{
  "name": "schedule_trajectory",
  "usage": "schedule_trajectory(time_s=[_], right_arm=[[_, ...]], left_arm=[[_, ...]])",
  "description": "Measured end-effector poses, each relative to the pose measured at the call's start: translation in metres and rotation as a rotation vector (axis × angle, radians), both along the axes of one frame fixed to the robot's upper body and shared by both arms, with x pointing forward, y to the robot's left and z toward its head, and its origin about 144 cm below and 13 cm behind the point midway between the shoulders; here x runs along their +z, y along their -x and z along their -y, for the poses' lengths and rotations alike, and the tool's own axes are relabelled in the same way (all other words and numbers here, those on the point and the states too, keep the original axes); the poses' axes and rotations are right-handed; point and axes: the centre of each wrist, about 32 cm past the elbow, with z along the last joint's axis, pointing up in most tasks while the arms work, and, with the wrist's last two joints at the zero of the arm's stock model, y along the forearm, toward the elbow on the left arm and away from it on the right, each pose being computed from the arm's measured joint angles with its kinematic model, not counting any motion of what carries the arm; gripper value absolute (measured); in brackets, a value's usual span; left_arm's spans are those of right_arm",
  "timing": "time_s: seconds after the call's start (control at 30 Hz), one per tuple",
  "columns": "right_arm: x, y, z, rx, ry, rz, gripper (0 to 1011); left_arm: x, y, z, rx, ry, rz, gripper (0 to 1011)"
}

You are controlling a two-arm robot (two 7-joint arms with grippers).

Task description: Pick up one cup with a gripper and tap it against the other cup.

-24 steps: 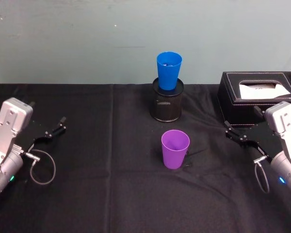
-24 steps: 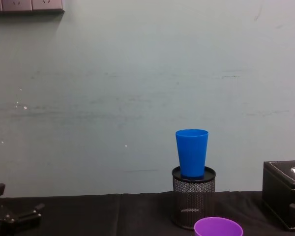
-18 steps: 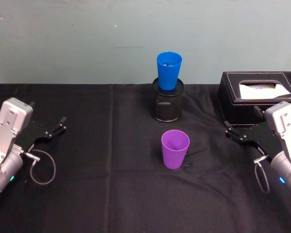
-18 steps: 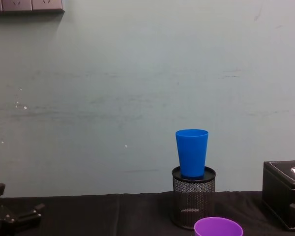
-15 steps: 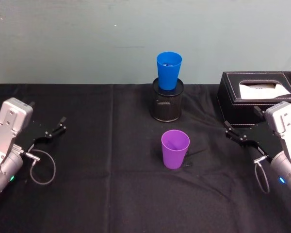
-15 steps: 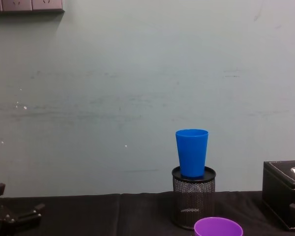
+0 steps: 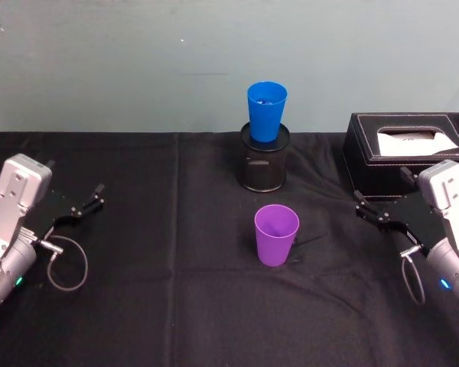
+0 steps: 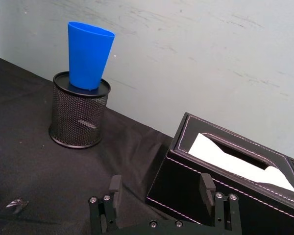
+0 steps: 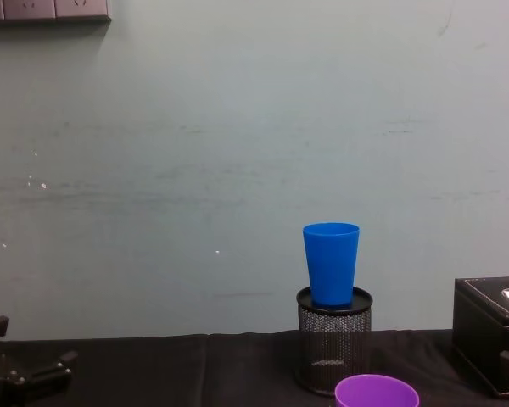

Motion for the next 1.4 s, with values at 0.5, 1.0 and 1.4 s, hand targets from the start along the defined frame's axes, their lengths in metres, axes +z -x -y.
schedule_trajectory(time_s=[0.5,1.0,1.4], right_arm=[[0.000,0.000,0.000,0.000,0.000,0.000,1004],[-0.009,0.047,0.009,0.171,-0.132,0.012,1004],[-0.025,0.066,-0.009,0.427,-0.230,-0.091,1004]], left_arm=[[0.000,0.000,0.000,0.000,0.000,0.000,1000],[0.000,0.000,0.000,0.000,0.000,0.000,1000],[0.000,0.000,0.000,0.000,0.000,0.000,1000]])
